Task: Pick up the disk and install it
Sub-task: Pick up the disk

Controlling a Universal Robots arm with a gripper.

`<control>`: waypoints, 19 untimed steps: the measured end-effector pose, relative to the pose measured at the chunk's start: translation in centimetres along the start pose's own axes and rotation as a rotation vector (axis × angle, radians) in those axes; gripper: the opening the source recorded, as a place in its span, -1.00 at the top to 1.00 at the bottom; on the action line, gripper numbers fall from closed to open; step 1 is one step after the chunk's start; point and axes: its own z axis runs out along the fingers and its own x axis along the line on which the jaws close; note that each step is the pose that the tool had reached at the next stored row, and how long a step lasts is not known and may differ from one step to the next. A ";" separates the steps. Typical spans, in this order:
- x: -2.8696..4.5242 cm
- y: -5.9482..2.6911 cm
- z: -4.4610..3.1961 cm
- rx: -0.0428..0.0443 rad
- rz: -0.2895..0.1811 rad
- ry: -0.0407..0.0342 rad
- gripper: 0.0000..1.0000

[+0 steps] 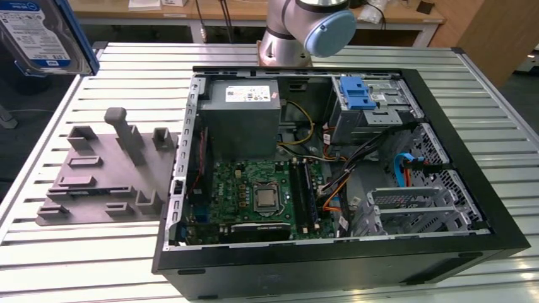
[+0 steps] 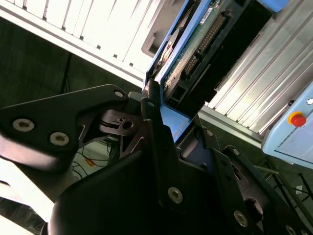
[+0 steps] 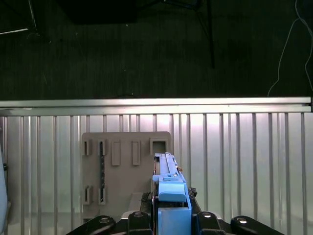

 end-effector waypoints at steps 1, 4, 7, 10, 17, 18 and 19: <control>0.00 0.00 -0.04 0.0000 0.000 0.0000 0.27; -0.01 0.00 -0.18 0.0001 0.000 0.0000 0.27; -0.01 0.00 -0.34 0.0000 0.000 0.0000 0.27; -0.01 0.00 -0.51 0.0000 0.000 0.0000 0.27; -0.02 0.00 -0.91 0.0000 0.000 0.0000 0.27; -0.03 0.01 -0.98 0.0000 0.000 0.0000 0.27; -0.03 0.01 -1.05 0.0000 0.000 0.0000 0.27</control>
